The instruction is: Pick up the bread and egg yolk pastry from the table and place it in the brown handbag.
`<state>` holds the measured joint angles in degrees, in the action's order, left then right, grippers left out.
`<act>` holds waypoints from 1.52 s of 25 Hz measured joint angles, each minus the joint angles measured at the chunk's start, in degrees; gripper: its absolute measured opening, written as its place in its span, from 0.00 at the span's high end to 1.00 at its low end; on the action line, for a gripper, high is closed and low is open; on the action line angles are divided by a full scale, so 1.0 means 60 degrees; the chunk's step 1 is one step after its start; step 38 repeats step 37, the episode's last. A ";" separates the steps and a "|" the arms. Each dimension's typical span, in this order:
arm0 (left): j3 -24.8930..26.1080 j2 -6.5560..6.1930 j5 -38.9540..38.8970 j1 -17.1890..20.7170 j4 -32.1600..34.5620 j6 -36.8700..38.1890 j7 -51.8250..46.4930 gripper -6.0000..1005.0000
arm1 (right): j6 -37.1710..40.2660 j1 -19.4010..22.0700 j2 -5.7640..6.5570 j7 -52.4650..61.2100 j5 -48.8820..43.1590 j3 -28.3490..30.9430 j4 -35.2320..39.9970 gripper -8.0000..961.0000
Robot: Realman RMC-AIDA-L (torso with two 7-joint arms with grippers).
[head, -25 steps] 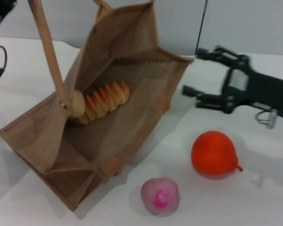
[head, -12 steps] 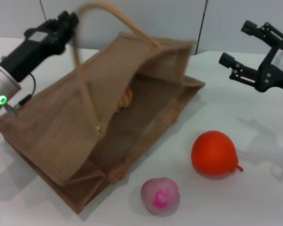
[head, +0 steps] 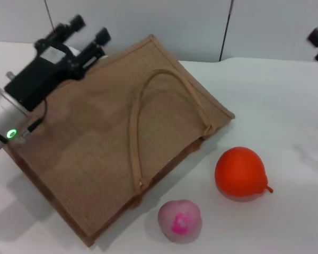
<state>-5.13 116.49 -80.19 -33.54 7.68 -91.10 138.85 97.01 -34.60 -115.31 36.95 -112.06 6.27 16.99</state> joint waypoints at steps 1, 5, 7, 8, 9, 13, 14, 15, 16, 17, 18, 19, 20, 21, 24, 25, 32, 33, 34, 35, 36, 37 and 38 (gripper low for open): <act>0.0000 0.0000 0.0000 0.0000 0.0000 0.0000 0.0000 0.49 | 0.0000 0.0000 0.0000 0.0000 0.0000 0.0000 0.0000 0.08; 0.0820 0.0019 -0.1166 0.0348 -0.0832 0.0076 0.0981 0.27 | -0.0255 0.0192 -0.0046 -0.0697 0.0004 0.0825 -0.0197 0.08; 0.1092 0.0035 -0.1712 0.0473 -0.1207 0.0083 0.1366 0.12 | -0.0525 0.0306 -0.0058 -0.0999 0.0008 0.1347 -0.0519 0.08; 0.1181 0.0050 -0.2025 0.0535 -0.1393 0.0083 0.1571 0.12 | -0.0670 0.0362 -0.0056 -0.1058 0.0017 0.1597 -0.0662 0.08; 0.1199 0.0055 -0.2196 0.0568 -0.1475 0.0095 0.1637 0.12 | -0.0824 0.0426 -0.0057 -0.1096 0.0031 0.1860 -0.0796 0.08; 0.1227 0.0075 -0.3185 0.0747 -0.1810 0.0274 0.1747 0.12 | -0.1330 0.0613 -0.0070 -0.1043 0.0073 0.2456 -0.0998 0.08; 0.1232 0.0075 -0.3446 0.0839 -0.1876 0.0338 0.1698 0.12 | -0.1562 0.0670 -0.0072 -0.1013 0.0073 0.2539 -0.1113 0.08; 0.1232 0.0075 -0.3446 0.0839 -0.1876 0.0338 0.1698 0.12 | -0.1562 0.0670 -0.0072 -0.1013 0.0073 0.2539 -0.1113 0.08; 0.1234 0.0075 -0.3508 0.0883 -0.1893 0.0346 0.1686 0.12 | -0.1662 0.0691 -0.0073 -0.1013 0.0074 0.2553 -0.1146 0.08; 0.1235 0.0079 -0.3537 0.0915 -0.1901 0.0342 0.1681 0.12 | -0.1714 0.0707 -0.0072 -0.1014 0.0073 0.2569 -0.1159 0.08; 0.1237 0.0082 -0.3540 0.0934 -0.1916 0.0313 0.1681 0.12 | -0.1727 0.0721 -0.0073 -0.1013 0.0074 0.2584 -0.1164 0.08; 0.1237 0.0085 -0.3542 0.0943 -0.1946 0.0283 0.1680 0.12 | -0.1719 0.0730 -0.0073 -0.1013 0.0077 0.2602 -0.1166 0.08; 0.1238 0.0085 -0.3546 0.0942 -0.1984 0.0262 0.1680 0.12 | -0.1690 0.0734 -0.0073 -0.1013 0.0081 0.2618 -0.1172 0.08; 0.1240 0.0084 -0.3550 0.0944 -0.2034 0.0261 0.1681 0.12 | -0.1670 0.0739 -0.0073 -0.1013 0.0085 0.2628 -0.1176 0.08; 0.1242 0.0082 -0.3558 0.0937 -0.2111 0.0303 0.1681 0.12 | -0.1663 0.0771 -0.0073 -0.1013 0.0089 0.2635 -0.1183 0.08; 0.1244 0.0082 -0.3560 0.0930 -0.2119 0.0317 0.1681 0.12 | -0.1663 0.0780 -0.0073 -0.1014 0.0089 0.2636 -0.1185 0.08; 0.1251 0.0090 -0.3651 0.0906 -0.2142 0.0332 0.1683 0.12 | -0.1663 0.0801 -0.0060 -0.1014 0.0089 0.2644 -0.1191 0.08; 0.1251 0.0090 -0.3651 0.0906 -0.2142 0.0332 0.1683 0.12 | -0.1663 0.0801 -0.0060 -0.1014 0.0088 0.2645 -0.1192 0.08; 0.1251 0.0090 -0.3654 0.0898 -0.2152 0.0346 0.1685 0.12 | -0.1663 0.0801 -0.0058 -0.1014 0.0088 0.2645 -0.1192 0.08; 0.1251 0.0090 -0.3654 0.0895 -0.2154 0.0351 0.1686 0.12 | -0.1664 0.0801 -0.0058 -0.1015 0.0088 0.2646 -0.1192 0.08; 0.1251 0.0090 -0.3656 0.0894 -0.2155 0.0355 0.1686 0.12 | -0.1668 0.0802 -0.0058 -0.1015 0.0088 0.2647 -0.1192 0.08; 0.1252 0.0090 -0.3656 0.0892 -0.2156 0.0369 0.1686 0.12 | -0.1684 0.0802 -0.0058 -0.1015 0.0088 0.2647 -0.1192 0.08; 0.1252 0.0090 -0.3656 0.0892 -0.2156 0.0369 0.1686 0.12 | -0.1684 0.0802 -0.0058 -0.1015 0.0088 0.2647 -0.1192 0.08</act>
